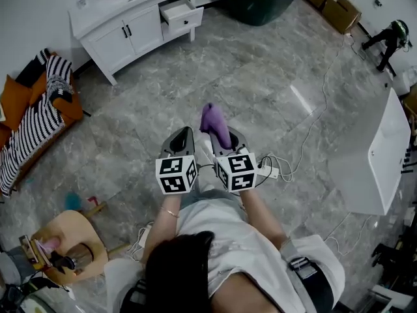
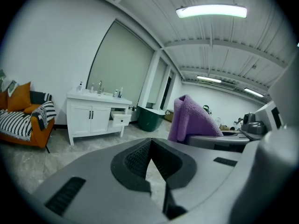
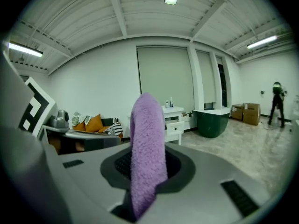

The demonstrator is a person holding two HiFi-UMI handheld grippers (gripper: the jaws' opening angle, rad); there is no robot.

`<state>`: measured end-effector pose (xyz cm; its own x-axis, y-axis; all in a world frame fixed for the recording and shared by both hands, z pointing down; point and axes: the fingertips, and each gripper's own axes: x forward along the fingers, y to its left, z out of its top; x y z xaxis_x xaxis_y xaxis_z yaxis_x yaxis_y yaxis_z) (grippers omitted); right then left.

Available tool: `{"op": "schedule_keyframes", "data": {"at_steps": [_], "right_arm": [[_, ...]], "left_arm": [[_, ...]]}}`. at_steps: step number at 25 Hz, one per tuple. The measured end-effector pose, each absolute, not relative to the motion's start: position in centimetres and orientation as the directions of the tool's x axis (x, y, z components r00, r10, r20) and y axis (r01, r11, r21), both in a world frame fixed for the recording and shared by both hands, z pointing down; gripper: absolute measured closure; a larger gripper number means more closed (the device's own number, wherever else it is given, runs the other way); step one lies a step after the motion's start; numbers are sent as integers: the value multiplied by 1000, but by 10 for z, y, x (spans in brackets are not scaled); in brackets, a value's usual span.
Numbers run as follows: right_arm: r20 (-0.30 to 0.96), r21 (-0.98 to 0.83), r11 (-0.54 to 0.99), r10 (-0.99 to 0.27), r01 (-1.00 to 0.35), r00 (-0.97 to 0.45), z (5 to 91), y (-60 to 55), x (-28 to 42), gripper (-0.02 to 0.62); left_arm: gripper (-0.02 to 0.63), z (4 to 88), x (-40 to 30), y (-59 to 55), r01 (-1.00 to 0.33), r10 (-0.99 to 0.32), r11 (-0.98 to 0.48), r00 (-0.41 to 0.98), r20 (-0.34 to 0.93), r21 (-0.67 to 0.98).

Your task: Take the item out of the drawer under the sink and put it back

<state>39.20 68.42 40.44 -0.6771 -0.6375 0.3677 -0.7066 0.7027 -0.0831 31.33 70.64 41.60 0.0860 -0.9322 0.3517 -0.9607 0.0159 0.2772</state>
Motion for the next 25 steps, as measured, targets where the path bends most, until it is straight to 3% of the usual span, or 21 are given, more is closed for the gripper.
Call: {"op": "schedule_keyframes", "data": {"at_steps": [11,25], "right_arm": [[367,-108,668,-661,-736,-654,406,600,358,522],[406,-103,689,-629,-717,-663,408,493,261,522]], "left_arm": [[603,428,277,620,-954,-929,1,110,354,300],[603,422,196,507,-952,-918,-30,147,368,304]]}}
